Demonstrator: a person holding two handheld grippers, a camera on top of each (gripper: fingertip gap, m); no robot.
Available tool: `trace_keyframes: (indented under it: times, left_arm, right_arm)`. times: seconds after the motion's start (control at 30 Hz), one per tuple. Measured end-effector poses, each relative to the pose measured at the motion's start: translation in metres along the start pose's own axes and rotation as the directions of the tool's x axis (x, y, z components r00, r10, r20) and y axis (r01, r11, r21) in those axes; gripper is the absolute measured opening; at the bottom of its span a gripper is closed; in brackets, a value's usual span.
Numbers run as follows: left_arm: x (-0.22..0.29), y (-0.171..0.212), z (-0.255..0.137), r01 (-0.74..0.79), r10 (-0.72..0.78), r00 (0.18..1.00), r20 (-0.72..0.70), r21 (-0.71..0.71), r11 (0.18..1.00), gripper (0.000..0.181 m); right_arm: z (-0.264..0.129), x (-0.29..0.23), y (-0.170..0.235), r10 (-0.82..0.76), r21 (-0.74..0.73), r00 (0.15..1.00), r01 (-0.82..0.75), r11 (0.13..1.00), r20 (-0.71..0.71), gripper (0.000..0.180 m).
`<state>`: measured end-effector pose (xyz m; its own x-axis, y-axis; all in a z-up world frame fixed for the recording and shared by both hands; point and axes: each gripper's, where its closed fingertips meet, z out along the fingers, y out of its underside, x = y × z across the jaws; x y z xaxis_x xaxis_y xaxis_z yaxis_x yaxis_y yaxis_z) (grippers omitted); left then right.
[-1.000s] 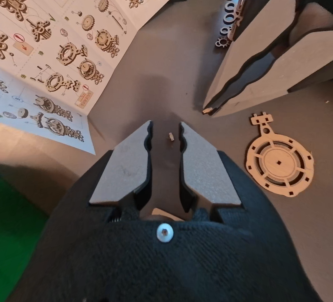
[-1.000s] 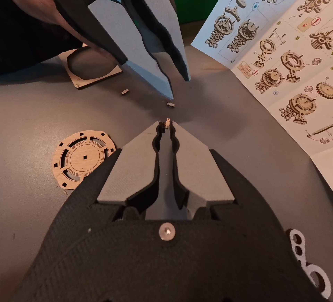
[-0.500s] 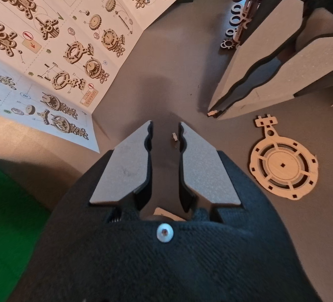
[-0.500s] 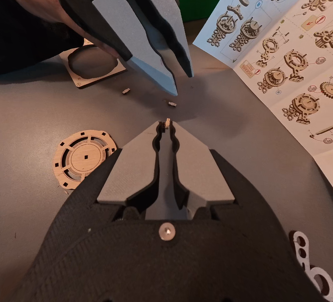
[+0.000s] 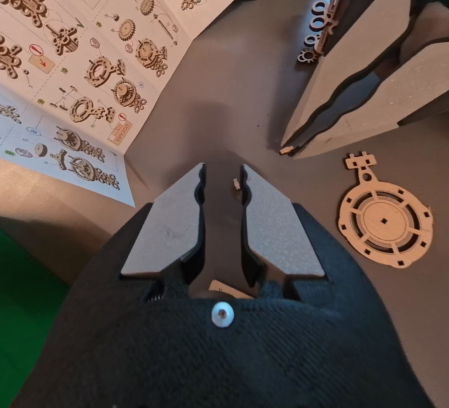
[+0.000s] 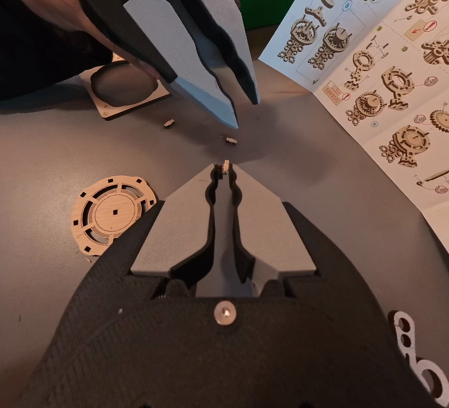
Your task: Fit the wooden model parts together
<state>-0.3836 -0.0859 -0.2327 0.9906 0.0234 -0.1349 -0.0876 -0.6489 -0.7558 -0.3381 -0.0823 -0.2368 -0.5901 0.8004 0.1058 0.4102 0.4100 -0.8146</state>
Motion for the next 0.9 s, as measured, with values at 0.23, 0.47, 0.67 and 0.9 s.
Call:
trace_keyframes:
  times: [0.23, 0.47, 0.67, 0.9]
  left_arm:
    - [0.020, -0.001, 0.004, -0.148, 0.148, 0.987, -0.055, 0.009, 0.989, 0.031]
    - [0.037, -0.021, -0.015, -0.448, 0.448, 0.892, 0.057, 0.227, 0.865, 0.024]
    - [0.048, -0.030, -0.026, -0.571, 0.560, 0.818, 0.128, 0.294, 0.767, 0.018]
    - [0.052, -0.024, -0.023, -0.693, 0.658, 0.721, 0.220, 0.246, 0.678, 0.015]
  right_arm:
    - [-0.002, 0.001, -0.004, 0.005, 0.021, 1.000, -0.005, 1.000, 0.000, 0.004]
    - [-0.011, -0.003, -0.014, 0.059, 0.083, 0.996, -0.065, 0.994, 0.070, 0.004]
    - [-0.013, -0.007, -0.017, 0.091, 0.096, 0.989, -0.103, 0.990, 0.119, 0.004]
    - [-0.024, -0.016, -0.029, 0.209, 0.135, 0.933, -0.257, 0.957, 0.294, 0.004]
